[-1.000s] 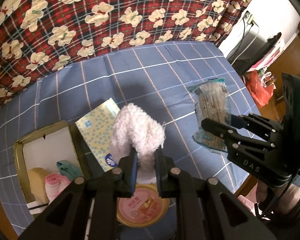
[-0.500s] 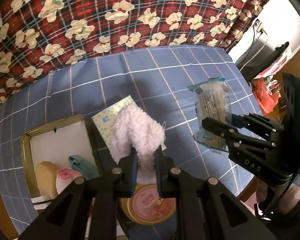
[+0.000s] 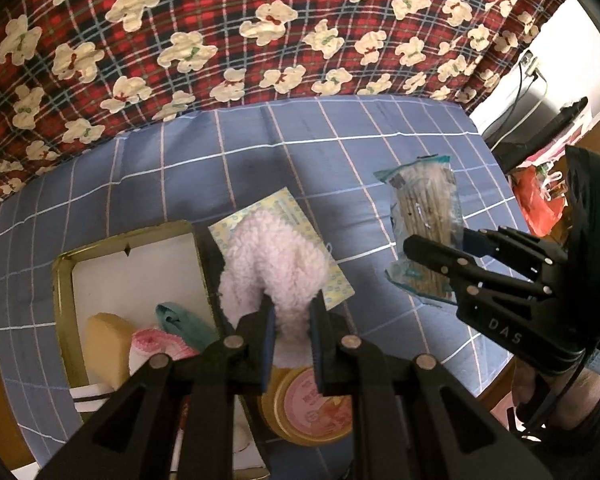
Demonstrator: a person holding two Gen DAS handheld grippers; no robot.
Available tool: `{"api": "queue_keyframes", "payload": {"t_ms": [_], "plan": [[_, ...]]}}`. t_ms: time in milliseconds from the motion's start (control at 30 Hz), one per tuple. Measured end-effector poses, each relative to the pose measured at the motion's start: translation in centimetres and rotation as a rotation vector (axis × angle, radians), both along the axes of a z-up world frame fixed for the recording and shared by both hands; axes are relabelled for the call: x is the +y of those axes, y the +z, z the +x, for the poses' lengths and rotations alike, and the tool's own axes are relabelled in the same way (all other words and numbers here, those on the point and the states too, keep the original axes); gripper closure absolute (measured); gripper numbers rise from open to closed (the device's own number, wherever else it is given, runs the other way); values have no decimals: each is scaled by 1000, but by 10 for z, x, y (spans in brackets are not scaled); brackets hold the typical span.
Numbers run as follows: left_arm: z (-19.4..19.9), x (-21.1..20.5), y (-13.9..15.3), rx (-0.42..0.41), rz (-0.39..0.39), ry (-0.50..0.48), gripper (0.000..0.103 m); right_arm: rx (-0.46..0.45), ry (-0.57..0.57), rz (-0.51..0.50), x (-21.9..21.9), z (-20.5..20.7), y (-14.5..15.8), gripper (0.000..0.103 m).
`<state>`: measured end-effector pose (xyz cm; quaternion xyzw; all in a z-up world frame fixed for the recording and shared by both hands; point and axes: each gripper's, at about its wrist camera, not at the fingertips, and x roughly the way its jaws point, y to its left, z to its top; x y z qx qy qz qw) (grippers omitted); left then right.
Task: Organize soft objects
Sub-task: 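Carry the cotton swab bag and pink puff over the white tray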
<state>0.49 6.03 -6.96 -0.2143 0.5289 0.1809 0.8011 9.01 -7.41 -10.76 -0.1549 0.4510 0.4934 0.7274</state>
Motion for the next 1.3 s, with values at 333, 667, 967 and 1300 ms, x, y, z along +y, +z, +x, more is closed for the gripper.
{"api": "queue_keyframes", "payload": {"t_ms": [333, 667, 967, 1300], "plan": [[-12, 10, 0, -1, -5, 30, 90, -2, 34, -8, 13, -9, -1, 69], [-26, 20, 0, -5, -10, 67, 90, -5, 69, -12, 28, -19, 0, 69], [-38, 27, 0, -5, -12, 99, 90, -5, 100, -13, 38, -28, 0, 69], [-52, 32, -1, -7, -18, 138, 90, -4, 139, -14, 49, -38, -1, 69]]}}
